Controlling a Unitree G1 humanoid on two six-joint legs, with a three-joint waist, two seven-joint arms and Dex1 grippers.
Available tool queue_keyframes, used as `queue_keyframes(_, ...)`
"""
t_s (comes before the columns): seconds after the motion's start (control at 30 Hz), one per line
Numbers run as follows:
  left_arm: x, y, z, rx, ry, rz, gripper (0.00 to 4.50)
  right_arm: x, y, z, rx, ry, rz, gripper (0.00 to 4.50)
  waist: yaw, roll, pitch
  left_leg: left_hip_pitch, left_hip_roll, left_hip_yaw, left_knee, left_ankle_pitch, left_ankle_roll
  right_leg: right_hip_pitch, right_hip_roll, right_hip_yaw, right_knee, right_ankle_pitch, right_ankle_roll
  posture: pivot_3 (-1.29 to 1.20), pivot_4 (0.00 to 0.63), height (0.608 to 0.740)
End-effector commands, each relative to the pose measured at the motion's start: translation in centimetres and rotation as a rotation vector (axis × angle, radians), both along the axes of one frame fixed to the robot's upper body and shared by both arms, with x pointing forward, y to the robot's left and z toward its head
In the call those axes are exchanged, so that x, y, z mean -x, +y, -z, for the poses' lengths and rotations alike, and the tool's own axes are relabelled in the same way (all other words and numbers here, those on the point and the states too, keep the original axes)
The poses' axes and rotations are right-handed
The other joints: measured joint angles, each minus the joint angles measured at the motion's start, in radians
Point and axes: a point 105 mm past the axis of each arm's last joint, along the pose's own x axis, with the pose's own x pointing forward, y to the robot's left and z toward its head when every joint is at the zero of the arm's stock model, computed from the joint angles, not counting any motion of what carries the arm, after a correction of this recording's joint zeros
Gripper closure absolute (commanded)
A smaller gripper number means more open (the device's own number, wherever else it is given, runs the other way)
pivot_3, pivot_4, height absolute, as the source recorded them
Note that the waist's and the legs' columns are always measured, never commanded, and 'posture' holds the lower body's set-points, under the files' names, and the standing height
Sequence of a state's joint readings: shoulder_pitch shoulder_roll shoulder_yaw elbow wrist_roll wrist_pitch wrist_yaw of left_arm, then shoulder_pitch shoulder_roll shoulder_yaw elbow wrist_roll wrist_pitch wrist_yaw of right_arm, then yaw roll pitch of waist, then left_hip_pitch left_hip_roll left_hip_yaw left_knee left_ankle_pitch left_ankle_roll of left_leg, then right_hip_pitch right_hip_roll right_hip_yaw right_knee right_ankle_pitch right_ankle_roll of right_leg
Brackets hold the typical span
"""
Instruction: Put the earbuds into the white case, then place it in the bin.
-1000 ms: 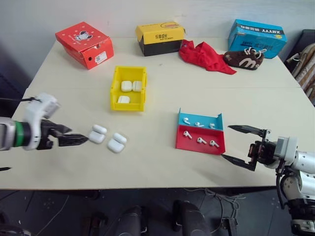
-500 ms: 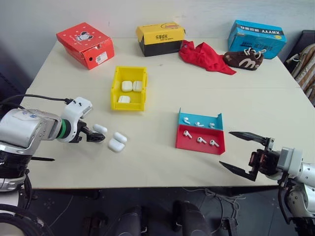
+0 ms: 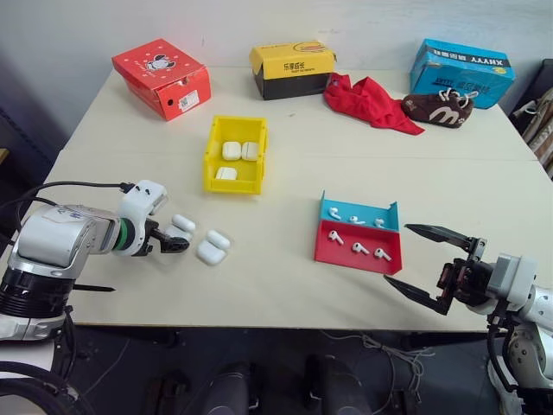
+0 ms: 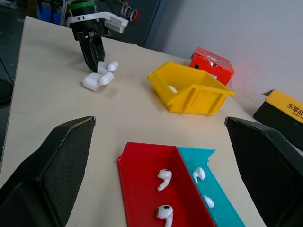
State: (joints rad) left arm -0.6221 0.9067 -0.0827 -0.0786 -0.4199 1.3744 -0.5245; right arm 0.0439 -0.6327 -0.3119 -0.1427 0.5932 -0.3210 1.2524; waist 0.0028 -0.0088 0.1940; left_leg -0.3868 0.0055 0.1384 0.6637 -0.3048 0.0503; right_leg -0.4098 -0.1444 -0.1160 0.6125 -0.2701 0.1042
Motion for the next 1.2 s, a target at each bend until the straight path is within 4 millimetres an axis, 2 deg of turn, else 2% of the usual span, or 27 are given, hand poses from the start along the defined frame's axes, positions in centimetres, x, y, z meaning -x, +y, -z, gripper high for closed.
queue_keyframes(0.03,-0.3,-0.3,0.2,0.007,-0.014,-0.003,0.01,0.0,-0.2,-0.8,0.011,-0.028,0.006,0.00,0.002,0.000,0.000,0.000,0.000,0.000,0.000,0.000,0.000,0.000,0.000,0.000,0.000,0.000,0.000,0.00,0.150,0.740)
queue_keyframes(0.37,-0.6,-1.6,1.1,0.012,0.004,0.053,0.01,-0.2,-0.4,-0.4,0.006,-0.027,0.006,0.00,0.022,0.000,0.000,0.001,-0.002,0.000,0.000,0.000,0.000,0.000,-0.002,0.000,0.001,0.000,0.000,0.00,0.150,0.740)
queue_keyframes(0.47,-0.6,-1.5,1.4,0.005,-0.002,0.050,0.63,-0.1,-0.4,-0.3,0.003,-0.025,0.007,0.00,0.023,0.000,0.000,0.001,-0.003,0.000,0.000,0.000,0.000,0.000,-0.003,0.000,0.001,0.000,0.000,0.00,0.150,0.740)
queue_keyframes(0.6,-0.4,-1.0,1.4,0.011,-0.027,0.047,1.82,-0.1,-0.3,-0.2,-0.002,-0.016,0.006,0.00,0.023,0.000,0.000,0.001,-0.003,0.000,0.000,0.000,0.000,0.000,-0.003,0.000,0.001,0.000,0.000,0.00,0.150,0.740)
queue_keyframes(0.73,-0.2,-0.4,0.0,0.104,-0.105,0.075,3.13,0.0,-0.1,-0.1,-0.002,-0.005,0.005,0.00,0.019,0.000,0.000,0.001,-0.002,0.000,0.000,0.000,0.000,0.000,-0.003,-0.001,0.001,0.000,0.000,0.00,0.150,0.740)
queue_keyframes(0.87,-0.3,1.9,-1.2,0.119,-0.215,0.060,3.13,0.2,-0.2,0.0,-0.003,0.003,0.012,0.00,0.018,0.000,0.000,0.000,-0.002,0.000,0.000,-0.001,0.000,0.000,-0.003,-0.001,0.000,0.000,0.000,0.00,0.150,0.740)
queue_keyframes(0.93,-0.2,2.5,-1.8,0.138,-0.280,0.102,3.13,0.3,-0.3,0.1,0.000,0.011,0.011,0.00,0.017,0.000,0.000,0.001,-0.002,0.000,0.000,-0.001,0.000,-0.001,-0.003,-0.001,0.000,0.000,0.000,0.00,0.150,0.740)
queue_keyframes(1.0,0.8,3.2,-2.0,0.132,-0.280,0.189,3.13,0.3,-0.4,0.1,-0.002,0.014,0.011,0.00,0.015,0.000,0.000,0.000,-0.001,0.000,0.000,-0.001,-0.001,-0.001,-0.004,-0.001,0.000,0.000,0.000,0.00,0.150,0.740)
queue_keyframes(1.1,1.2,4.2,-2.4,0.089,-0.282,0.268,2.51,0.3,-0.4,0.2,-0.002,0.017,0.009,0.00,0.007,0.000,0.000,0.000,-0.001,0.000,-0.001,-0.001,-0.001,-0.002,-0.004,-0.001,0.000,0.000,-0.001,0.00,0.150,0.740)
queue_keyframes(1.2,0.6,4.3,-3.8,0.049,-0.313,0.369,1.58,0.3,-0.5,0.4,0.000,0.022,0.005,0.00,0.014,0.000,0.000,0.000,-0.001,0.000,-0.001,-0.002,-0.001,-0.002,-0.004,-0.001,-0.001,0.000,-0.001,0.00,0.150,0.740)
